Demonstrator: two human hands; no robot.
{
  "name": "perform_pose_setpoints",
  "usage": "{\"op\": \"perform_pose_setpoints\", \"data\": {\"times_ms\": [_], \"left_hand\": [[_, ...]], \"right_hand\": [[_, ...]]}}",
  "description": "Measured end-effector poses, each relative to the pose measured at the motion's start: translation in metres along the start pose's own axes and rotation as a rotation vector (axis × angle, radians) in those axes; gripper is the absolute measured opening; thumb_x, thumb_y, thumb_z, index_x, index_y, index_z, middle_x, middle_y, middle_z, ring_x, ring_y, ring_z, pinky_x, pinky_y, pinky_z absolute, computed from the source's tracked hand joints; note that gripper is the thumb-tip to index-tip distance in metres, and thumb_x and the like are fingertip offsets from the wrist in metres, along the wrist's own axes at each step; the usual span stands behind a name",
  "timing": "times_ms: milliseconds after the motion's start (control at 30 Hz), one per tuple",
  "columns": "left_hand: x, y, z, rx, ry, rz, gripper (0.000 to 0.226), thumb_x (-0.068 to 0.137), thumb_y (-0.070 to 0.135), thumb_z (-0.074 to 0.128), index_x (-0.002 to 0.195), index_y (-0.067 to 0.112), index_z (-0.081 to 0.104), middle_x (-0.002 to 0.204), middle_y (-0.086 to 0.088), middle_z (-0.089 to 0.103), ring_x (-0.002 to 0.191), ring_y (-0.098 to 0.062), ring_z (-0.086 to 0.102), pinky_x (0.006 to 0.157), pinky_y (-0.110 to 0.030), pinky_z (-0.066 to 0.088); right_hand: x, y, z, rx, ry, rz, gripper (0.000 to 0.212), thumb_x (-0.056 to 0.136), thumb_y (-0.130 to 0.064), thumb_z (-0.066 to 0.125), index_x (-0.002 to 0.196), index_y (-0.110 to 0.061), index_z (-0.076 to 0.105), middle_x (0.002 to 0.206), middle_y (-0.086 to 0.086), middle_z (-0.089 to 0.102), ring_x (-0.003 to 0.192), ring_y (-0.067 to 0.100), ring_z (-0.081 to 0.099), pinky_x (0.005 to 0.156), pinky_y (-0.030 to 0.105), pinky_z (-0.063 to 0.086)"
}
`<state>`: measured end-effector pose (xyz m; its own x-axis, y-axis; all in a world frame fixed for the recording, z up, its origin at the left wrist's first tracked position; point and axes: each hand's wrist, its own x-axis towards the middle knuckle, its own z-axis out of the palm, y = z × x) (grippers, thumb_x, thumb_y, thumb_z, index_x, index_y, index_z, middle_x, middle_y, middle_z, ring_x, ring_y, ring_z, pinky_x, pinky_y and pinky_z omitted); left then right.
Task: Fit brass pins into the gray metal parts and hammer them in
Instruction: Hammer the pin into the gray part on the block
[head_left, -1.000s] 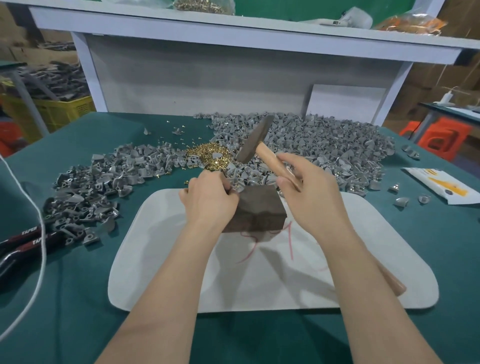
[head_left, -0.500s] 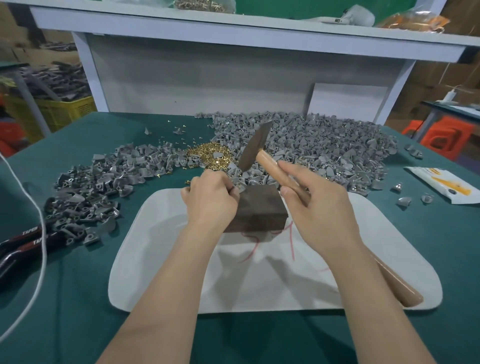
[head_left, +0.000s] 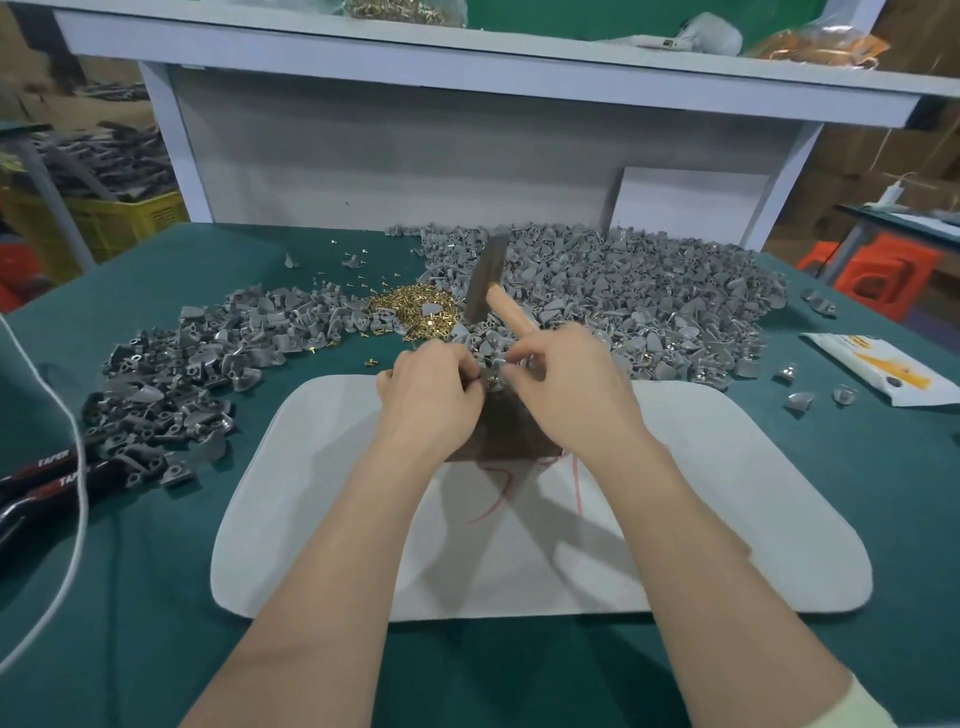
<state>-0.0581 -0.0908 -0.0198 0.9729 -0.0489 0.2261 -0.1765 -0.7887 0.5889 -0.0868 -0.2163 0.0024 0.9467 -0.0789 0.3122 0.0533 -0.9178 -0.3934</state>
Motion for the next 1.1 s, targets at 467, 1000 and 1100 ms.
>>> {"op": "perform_pose_setpoints", "data": {"times_ms": [467,1000,1100], "left_hand": [[-0.005,0.006,-0.002,0.040,-0.020,0.083,0.014,0.095,0.026,0.051,0.096,0.016,0.061,0.107,-0.003,0.063,0.109,-0.030,0.051,0.089,-0.039,0.036],[-0.006,0.006,-0.004,0.103,0.001,0.205,0.008,0.092,0.012,0.049,0.091,0.015,0.057,0.103,-0.004,0.060,0.104,-0.031,0.049,0.081,-0.036,0.032],[-0.006,0.005,-0.004,0.077,-0.008,0.191,0.008,0.092,0.013,0.051,0.086,0.017,0.053,0.101,-0.004,0.060,0.104,-0.030,0.049,0.081,-0.036,0.032]], "right_hand": [[0.012,-0.003,0.025,-0.162,0.030,-0.059,0.034,0.094,-0.023,0.048,0.126,-0.035,0.052,0.092,0.002,0.040,0.092,0.032,0.058,0.069,0.033,0.032],[0.020,-0.007,0.015,-0.101,-0.124,-0.010,0.047,0.092,-0.015,0.048,0.130,-0.042,0.048,0.110,0.006,0.060,0.082,0.027,0.054,0.067,0.031,0.041],[0.021,-0.004,0.013,-0.075,-0.139,-0.005,0.033,0.092,-0.016,0.049,0.117,-0.036,0.059,0.107,0.005,0.063,0.079,0.027,0.053,0.067,0.029,0.039]]}}
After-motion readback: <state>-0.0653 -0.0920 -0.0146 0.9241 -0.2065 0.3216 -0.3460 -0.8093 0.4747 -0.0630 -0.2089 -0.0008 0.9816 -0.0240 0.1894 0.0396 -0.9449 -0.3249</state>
